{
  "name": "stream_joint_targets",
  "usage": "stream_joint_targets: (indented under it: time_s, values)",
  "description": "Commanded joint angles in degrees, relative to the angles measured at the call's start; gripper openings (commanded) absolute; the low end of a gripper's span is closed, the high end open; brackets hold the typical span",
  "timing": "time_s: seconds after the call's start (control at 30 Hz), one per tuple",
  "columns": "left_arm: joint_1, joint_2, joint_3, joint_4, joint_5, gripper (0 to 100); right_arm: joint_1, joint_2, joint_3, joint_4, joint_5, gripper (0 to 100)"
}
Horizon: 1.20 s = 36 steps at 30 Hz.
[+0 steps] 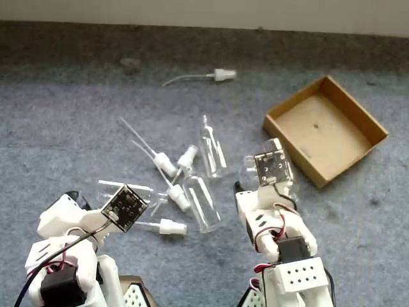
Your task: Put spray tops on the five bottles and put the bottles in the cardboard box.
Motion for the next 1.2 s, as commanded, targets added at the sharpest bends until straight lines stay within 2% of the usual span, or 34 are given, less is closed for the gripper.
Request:
stream_joint_targets:
  time_s: [0.0,0.1,0.23,0.5,0.73,0.97,1.17]
  values:
    - [-0.7,6.5,-5.7,0.4,0.4,1,-0.3,-0.7,-0.6,-1.7,0.4,7.4]
    - [-0.3,15.6,-10.8,0.1,2.9,1,-0.3,-0.7,0.3,-1.8,0.4,7.4]
    - [4.6,26.4,-18.4,1.2,3.5,1,-0.3,-0.8,1.9,-2.0,0.4,7.4]
    - [24.0,42.0,-27.4,10.5,3.2,1,-0.2,-0.8,2.0,-2.0,0.4,7.4]
    - [35.7,56.0,-27.2,9.8,3.1,1,-0.2,-0.8,2.0,-2.0,0.7,7.4]
    - [44.3,66.0,-27.6,5.3,3.1,19,-0.2,-0.8,2.1,-2.0,0.7,7.4]
    - [45.3,72.0,-27.2,1.8,-4.2,21,-0.2,-0.8,2.1,-2.0,0.8,7.4]
